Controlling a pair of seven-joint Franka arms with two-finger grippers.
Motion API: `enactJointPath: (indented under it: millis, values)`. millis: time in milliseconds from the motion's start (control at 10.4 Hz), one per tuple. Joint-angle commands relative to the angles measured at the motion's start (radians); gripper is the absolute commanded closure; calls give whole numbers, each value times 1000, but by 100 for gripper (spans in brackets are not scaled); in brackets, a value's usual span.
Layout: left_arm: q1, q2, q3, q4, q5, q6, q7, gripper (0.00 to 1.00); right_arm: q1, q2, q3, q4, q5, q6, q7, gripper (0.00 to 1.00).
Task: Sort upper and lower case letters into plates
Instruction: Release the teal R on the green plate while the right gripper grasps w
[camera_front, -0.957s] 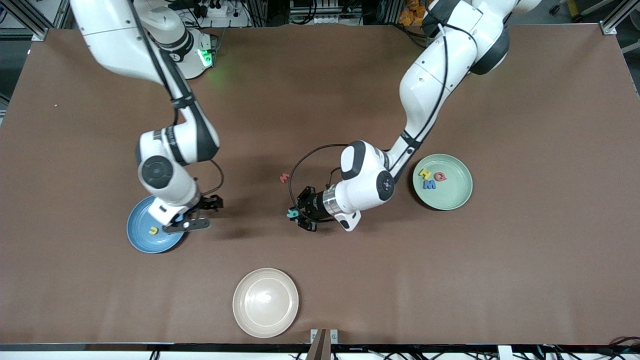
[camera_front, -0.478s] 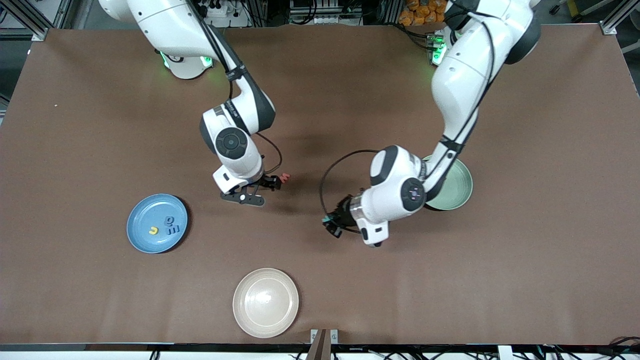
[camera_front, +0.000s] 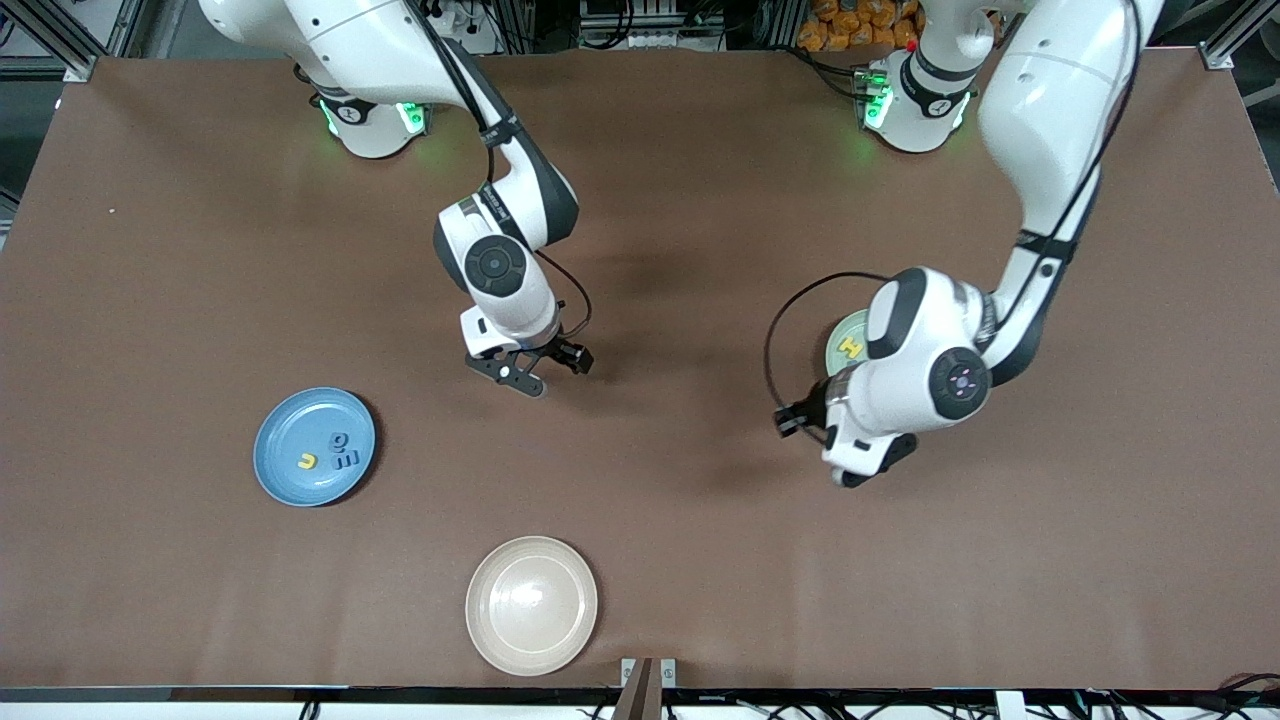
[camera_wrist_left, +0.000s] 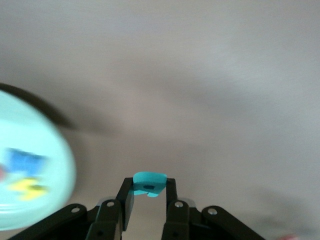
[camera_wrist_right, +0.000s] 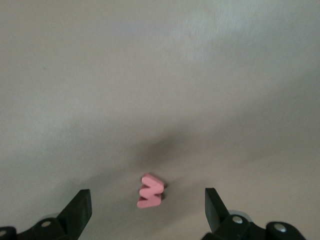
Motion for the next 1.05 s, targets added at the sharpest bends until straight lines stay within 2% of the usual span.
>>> enactJointPath:
  millis: [0,96,287,383,574,766,957]
  values:
    - [61,-179,-4,-259,104,24,143,87,26,38,-6,-11,23,64,70,0]
    - [86,-207,-7,-321,148,46,179,86,23,53,-6,-6,23,67,93,0]
    - [117,-248,-4,-479,172,191,270,85,20,61,-6,-6,46,67,147,0]
    - [173,-244,-5,-512,184,249,345,83,19,64,-6,-6,51,67,171,0]
    - [245,-215,-7,-509,184,264,462,78,25,70,-6,-6,51,70,176,0]
    - [247,-212,-7,-511,184,262,458,77,26,70,-6,-6,51,70,175,0]
    - [246,-210,-7,-511,184,262,457,49,28,75,-6,-6,49,71,173,0]
